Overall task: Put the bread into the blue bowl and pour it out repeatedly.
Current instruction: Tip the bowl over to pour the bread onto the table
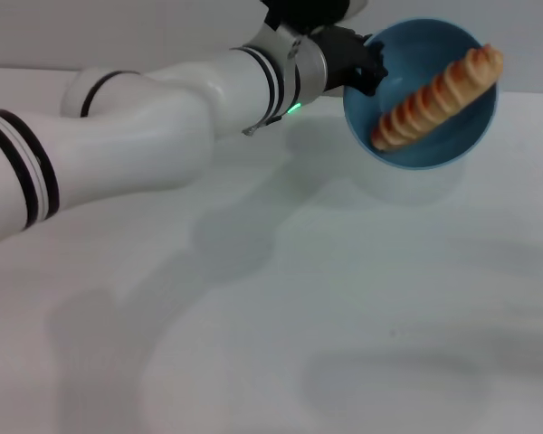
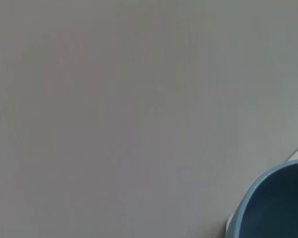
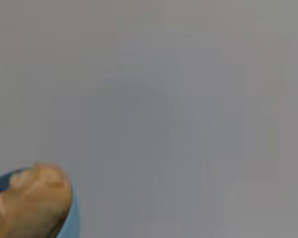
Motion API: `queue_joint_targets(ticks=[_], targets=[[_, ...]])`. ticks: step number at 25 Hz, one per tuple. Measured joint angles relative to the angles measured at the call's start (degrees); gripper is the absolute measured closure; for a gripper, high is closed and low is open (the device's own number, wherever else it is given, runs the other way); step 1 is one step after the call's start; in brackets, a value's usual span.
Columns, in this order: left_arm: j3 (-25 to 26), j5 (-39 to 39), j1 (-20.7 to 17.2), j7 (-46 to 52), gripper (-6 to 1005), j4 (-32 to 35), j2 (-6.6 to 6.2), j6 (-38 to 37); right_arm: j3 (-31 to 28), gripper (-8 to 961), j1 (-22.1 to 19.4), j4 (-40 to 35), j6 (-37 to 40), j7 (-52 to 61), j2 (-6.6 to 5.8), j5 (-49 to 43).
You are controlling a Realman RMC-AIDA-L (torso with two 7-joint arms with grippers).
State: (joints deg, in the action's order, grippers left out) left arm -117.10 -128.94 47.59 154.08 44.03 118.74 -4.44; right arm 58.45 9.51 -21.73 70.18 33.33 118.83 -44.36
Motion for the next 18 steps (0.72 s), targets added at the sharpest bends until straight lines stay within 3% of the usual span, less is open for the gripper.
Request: queue_joint_targets(ticks=[12,18], targets=[[-11.4,0.0,-1.9,0.2,1000,-1.3,0.23,13.4,-7.2,514,0.5,6.2,14.7,-6.4,0.07,0.5],[-16.4,-0.7,-3.6,-0.9,1000,-1.3,0.14,21.2,-7.2,509,1.4,7.6,15.6,-6.1,-0.12,0.0]])
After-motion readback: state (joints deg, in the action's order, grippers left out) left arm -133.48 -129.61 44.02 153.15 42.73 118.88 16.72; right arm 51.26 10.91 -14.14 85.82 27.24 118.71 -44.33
